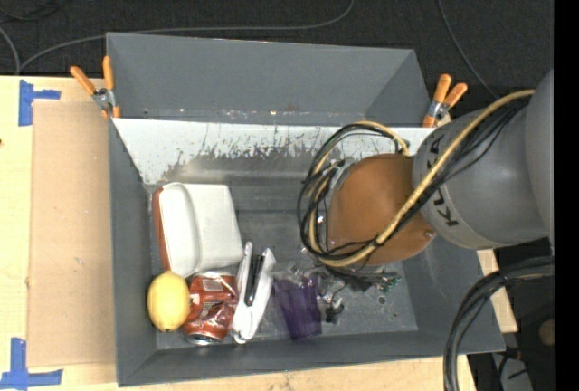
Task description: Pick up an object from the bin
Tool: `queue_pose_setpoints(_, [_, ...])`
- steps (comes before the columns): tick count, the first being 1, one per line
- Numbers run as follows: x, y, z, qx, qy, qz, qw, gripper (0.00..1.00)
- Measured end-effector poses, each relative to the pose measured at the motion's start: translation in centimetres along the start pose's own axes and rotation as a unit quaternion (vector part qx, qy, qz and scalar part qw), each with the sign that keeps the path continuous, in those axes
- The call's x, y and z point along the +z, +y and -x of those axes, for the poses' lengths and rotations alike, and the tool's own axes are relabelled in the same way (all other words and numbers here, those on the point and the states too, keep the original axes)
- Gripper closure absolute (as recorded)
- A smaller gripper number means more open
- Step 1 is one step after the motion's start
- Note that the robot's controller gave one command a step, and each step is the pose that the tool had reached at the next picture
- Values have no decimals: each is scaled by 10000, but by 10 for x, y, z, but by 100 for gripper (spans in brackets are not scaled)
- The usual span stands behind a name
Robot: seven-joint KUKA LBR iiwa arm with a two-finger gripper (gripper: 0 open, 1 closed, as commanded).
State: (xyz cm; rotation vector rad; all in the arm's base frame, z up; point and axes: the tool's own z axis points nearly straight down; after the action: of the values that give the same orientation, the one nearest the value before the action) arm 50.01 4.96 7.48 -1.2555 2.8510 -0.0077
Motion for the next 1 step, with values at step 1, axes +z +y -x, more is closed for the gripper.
queue_pose_setpoints(1, [-26, 3, -2, 10, 63, 57, 10000, 100])
